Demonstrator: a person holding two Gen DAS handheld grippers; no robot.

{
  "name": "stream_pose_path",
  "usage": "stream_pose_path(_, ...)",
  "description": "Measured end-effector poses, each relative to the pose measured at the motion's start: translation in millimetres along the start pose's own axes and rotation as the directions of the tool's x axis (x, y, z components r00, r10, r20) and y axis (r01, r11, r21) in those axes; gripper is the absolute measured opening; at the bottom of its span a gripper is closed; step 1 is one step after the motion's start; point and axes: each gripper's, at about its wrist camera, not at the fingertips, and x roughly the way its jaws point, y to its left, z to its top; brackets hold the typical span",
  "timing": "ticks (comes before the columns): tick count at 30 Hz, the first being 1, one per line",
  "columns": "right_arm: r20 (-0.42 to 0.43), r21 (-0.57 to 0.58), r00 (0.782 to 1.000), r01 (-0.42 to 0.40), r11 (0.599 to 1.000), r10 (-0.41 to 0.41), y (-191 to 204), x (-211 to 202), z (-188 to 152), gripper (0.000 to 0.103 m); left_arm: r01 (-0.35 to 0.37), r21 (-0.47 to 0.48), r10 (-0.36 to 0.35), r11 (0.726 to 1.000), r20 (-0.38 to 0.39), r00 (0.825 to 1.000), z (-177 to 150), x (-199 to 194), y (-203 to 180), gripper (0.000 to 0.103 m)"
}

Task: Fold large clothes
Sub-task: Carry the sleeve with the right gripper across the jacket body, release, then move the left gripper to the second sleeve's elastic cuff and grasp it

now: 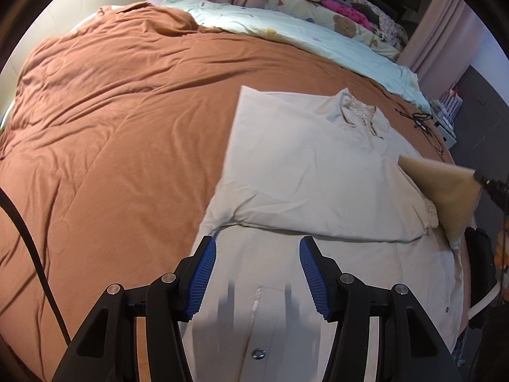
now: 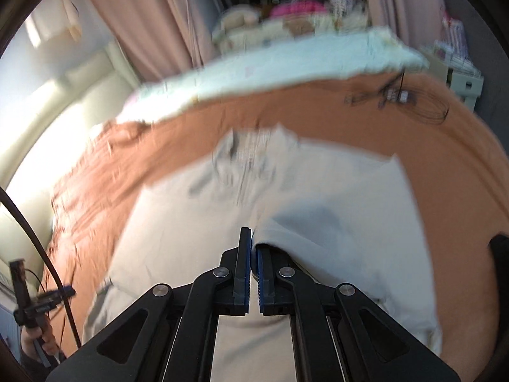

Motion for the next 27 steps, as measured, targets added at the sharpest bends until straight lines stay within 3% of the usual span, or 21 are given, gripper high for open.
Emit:
stream_pose_path(4,-0.100,0.017,0.993,-0.058,0.998,0.060,-8.6,12.6,-2.8,0.005,-0.003,-0.006,0.003,1.000,-0.004,1.000,-3.1,-1.0,4.0,0.057)
stream_pose_path(6,-0.111,0.004,0.991,-0.077,0.997,0.077,-14.9,4.8,-4.3,0.041,0.000,0.001,0.000,1.000,-0.006,1.000,-3.7,0.0,0.1,0.057)
stream_pose_path(7,-0.112,-0.002,0.990,-0.090,0.996,0.089,-17.8,0.6,-4.5,0.084,0.003,0.004,-0.003,1.000,-0.006,1.000,-3.0,1.3,-2.3,0.057)
stream_pose_path(8,-0.108,-0.008,0.989,-0.105,0.994,0.103,-19.5,-6.2,-6.8,0.097,0.009,0.009,-0.009,1.000,-0.007,1.000,-2.5,2.7,-6.9,0.057)
stream_pose_path(15,-0.078,0.002,0.988,-0.134,0.991,0.134,-70.8,-51.1,-22.0,0.096,0.057,0.064,-0.056,0.996,-0.016,0.998,1.6,14.5,-50.8,0.057)
stream_pose_path(20,-0.042,0.012,0.997,-0.065,0.998,0.066,-111.7,-84.1,-39.7,0.096,0.099,0.121,-0.096,0.988,-0.034,0.995,5.7,29.6,-97.8,0.057)
stream_pose_path(27,-0.013,0.117,1.000,0.004,0.993,-0.002,-172.0,-111.5,-65.3,0.096,0.172,0.226,-0.158,0.959,-0.079,0.984,7.9,54.2,-176.8,0.057)
